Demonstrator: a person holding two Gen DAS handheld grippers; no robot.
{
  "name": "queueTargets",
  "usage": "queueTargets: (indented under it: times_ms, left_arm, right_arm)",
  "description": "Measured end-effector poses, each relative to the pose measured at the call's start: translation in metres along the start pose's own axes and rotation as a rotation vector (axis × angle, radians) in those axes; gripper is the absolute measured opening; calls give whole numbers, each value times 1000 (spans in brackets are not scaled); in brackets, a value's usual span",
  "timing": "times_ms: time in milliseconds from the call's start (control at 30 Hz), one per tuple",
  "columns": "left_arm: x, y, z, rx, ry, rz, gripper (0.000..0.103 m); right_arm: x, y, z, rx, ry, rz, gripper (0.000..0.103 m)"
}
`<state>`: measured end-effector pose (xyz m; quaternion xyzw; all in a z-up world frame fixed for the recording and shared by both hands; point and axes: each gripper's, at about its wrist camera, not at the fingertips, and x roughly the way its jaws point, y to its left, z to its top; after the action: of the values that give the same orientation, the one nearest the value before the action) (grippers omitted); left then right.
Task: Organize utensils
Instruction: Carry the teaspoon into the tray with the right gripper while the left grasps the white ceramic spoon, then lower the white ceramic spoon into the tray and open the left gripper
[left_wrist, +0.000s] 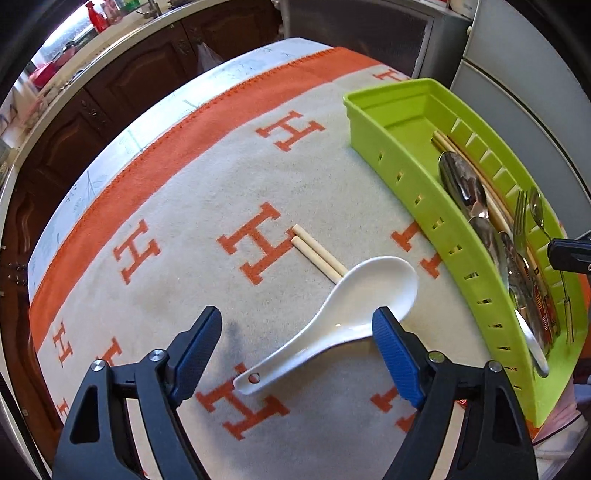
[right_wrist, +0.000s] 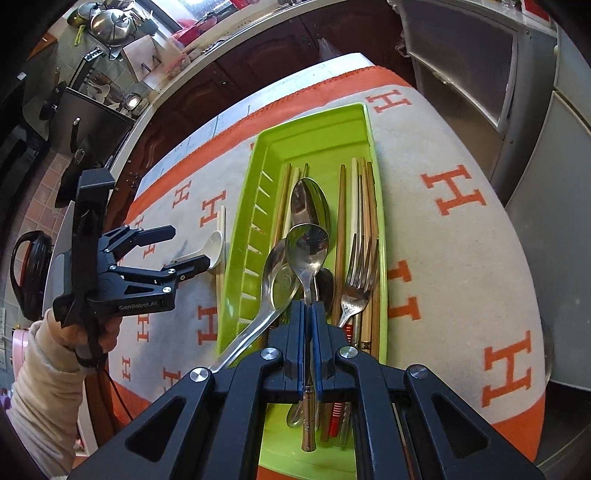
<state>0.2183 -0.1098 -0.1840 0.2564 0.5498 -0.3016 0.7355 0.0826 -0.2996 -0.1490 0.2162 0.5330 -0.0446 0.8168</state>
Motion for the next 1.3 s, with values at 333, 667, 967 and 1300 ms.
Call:
queueTargets:
  times_ms: [333, 667, 967, 1300]
  left_arm:
    - [4, -8, 6, 82, 41, -107, 27]
    - [-5, -26, 0, 50, 38, -74, 3]
    - [-24, -8, -33, -281, 34, -71, 1]
    - [-67, 3, -74, -431, -53, -153, 0]
  right_arm:
    - [19, -9, 6, 9, 18, 8, 4]
    - [24, -15, 7, 21, 20, 6, 4]
    - [12, -11, 7, 21, -9, 14, 9]
    - [1, -1, -1, -4, -17, 45, 9]
